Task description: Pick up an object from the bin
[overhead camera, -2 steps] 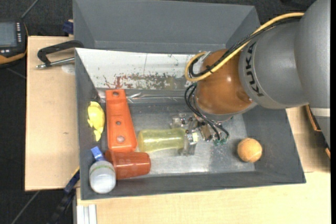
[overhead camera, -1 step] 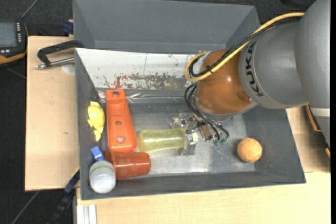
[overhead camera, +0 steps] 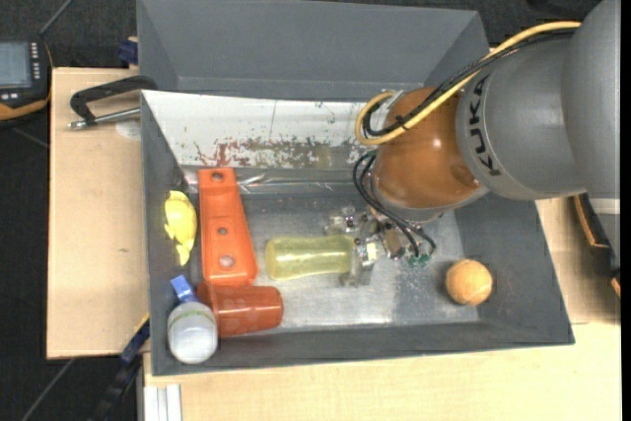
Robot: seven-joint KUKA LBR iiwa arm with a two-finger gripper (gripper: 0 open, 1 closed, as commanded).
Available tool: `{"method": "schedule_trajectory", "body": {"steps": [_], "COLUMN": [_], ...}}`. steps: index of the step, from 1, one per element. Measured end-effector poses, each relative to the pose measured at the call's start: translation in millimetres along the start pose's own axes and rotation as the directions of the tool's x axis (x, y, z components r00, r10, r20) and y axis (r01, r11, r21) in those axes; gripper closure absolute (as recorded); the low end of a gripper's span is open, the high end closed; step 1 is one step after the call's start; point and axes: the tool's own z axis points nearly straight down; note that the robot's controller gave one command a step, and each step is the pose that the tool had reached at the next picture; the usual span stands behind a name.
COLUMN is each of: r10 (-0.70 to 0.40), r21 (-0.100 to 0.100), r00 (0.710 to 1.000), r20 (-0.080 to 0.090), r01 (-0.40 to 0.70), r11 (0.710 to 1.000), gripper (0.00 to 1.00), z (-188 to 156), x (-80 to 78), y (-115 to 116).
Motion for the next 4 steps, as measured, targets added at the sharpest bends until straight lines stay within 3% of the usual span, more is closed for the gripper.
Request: {"method": "schedule_trajectory", "body": {"steps": [1,2,3,4], "r10": [-0.006,-0.017,-0.019,-0.021], "r21": [0.000,0.000,0.000,-0.001], "r00": [1.000,1.000,1.000,1.000], "r20": [0.001,0.004,0.005,0.001], "r01": [0.006,0.017,0.019,0.021], "r11": [1.000,1.000,1.000,1.000], "gripper": [1.00,1.00,1.00,1.00], "z": [2,3,3,-46], "x": [-9.3,-27.8,-33.3,-15.9], "y": [-16,-16,-16,-12]}}
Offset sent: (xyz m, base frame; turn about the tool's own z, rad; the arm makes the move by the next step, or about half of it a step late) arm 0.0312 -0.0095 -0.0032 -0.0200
